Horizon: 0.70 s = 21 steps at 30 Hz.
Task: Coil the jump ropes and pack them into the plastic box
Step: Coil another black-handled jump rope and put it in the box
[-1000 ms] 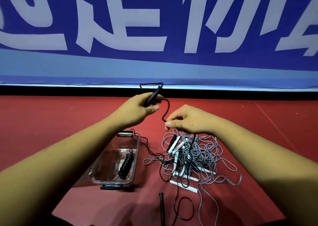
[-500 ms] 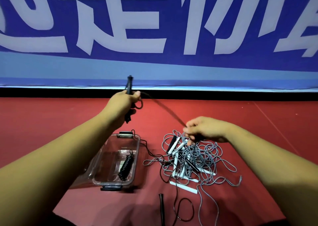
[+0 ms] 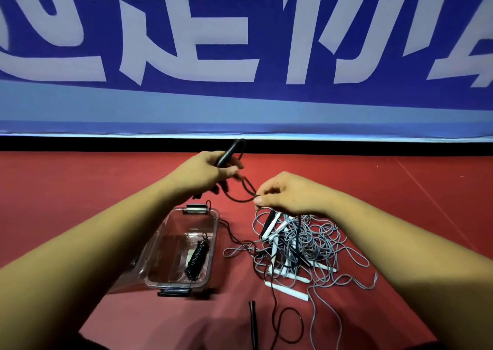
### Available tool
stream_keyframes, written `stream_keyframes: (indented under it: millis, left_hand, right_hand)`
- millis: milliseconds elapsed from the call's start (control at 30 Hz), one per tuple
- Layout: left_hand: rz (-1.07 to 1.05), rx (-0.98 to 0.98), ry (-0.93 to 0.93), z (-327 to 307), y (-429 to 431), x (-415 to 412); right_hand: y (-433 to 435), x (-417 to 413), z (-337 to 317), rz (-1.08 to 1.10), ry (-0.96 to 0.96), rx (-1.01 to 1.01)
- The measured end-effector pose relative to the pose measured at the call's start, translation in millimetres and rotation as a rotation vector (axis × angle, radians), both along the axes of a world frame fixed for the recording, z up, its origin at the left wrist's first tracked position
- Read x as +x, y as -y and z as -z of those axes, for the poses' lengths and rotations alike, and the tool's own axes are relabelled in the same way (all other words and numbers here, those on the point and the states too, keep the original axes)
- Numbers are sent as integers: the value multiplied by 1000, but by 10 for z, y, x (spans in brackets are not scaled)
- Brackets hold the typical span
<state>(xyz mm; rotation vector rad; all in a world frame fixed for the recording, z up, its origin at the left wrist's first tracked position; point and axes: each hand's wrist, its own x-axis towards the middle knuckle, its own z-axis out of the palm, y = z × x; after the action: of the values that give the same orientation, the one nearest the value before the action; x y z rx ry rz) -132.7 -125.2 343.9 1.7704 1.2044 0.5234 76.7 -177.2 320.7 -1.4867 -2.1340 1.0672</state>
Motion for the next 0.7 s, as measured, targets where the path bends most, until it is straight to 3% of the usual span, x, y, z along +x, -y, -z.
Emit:
stream_keyframes:
  millis: [133, 200, 300, 367, 433, 533, 567, 633, 700]
  left_hand:
    - [205, -72, -52, -45, 171, 107]
    - [197, -48, -72, 9, 108, 91]
    - [-103, -55, 210, 57, -92, 62]
    - [-339, -111, 388, 40, -200, -3]
    - [-427, -86, 265, 38, -245, -160]
    - [-265, 95, -446, 105, -269, -370]
    - [-216, 164, -573, 113, -262, -376]
    - [-154, 227, -501, 67, -198, -285]
    - [-67, 100, -160, -36, -24, -123]
  right_hand:
    - [-23, -33, -101, 96, -263, -31]
    - [-44, 40, -84, 104, -229, -41]
    - [-32, 315, 219, 93, -23, -195]
    - [-2, 557, 481, 134, 17, -370]
    - [17, 695, 582, 200, -5, -397]
    - [-3, 590, 401, 267, -162, -265]
    - [-23, 503, 321, 245, -160, -200]
    - [-38, 296, 169, 165, -78, -89]
    - [-32, 102, 64, 99, -28, 4]
